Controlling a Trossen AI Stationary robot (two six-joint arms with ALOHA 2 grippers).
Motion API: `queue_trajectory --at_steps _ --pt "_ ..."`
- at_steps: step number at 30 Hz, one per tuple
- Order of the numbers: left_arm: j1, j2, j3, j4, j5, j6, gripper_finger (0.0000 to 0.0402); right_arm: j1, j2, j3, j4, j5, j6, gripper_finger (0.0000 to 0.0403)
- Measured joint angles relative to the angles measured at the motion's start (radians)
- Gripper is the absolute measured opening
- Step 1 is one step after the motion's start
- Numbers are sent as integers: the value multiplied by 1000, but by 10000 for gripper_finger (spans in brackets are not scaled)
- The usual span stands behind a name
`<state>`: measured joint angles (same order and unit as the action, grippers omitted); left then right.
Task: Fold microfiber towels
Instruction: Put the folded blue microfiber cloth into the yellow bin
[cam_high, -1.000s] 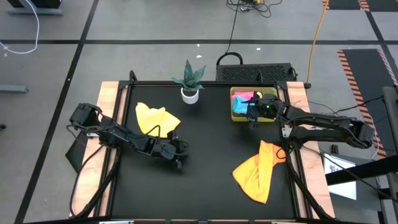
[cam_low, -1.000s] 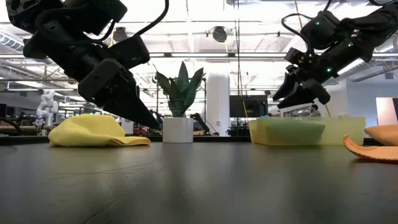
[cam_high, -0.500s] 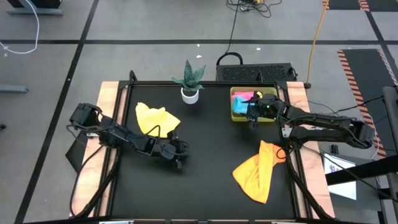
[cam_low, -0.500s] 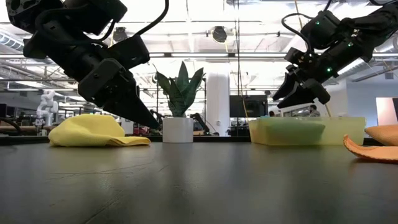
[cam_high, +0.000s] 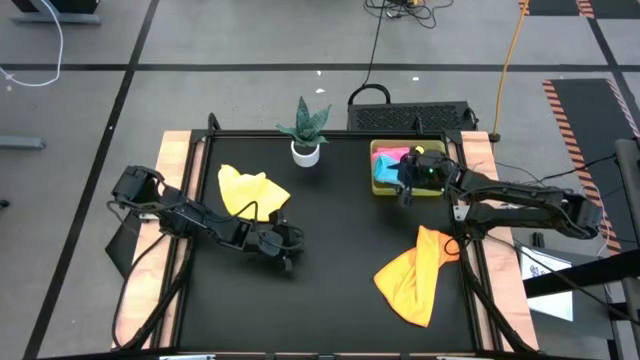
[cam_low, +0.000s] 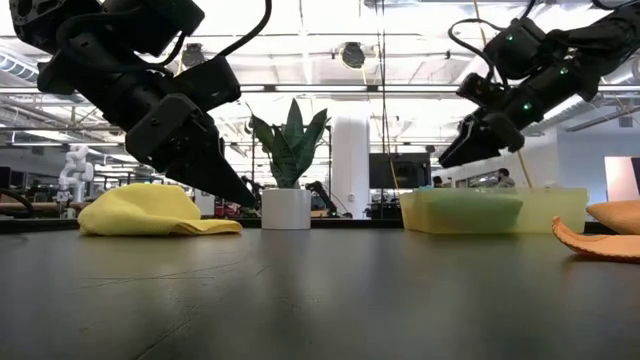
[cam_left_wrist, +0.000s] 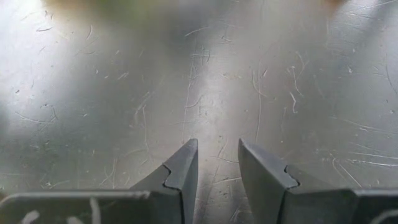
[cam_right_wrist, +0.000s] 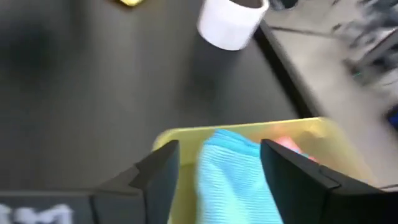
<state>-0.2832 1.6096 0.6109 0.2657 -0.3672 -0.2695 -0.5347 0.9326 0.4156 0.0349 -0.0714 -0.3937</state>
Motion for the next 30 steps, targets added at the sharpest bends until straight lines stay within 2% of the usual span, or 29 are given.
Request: queue_trajectory --at_steps 3,9,11,14,21,30 --pt "0 0 0 0 0 2 117 -29 16 0 10 -63 123 177" --pt "0 0 0 35 0 19 117 -122 141 0 151 -61 353 41" --pt "0 0 0 50 0 31 117 -156 201 0 201 -61 396 11" --pt "0 0 0 53 0 38 117 -184 278 0 247 -93 432 13" --pt "0 0 0 52 0 40 117 -191 365 0 195 -370 436 3" --pt "0 0 0 52 0 39 117 -191 301 21 58 -403 415 1"
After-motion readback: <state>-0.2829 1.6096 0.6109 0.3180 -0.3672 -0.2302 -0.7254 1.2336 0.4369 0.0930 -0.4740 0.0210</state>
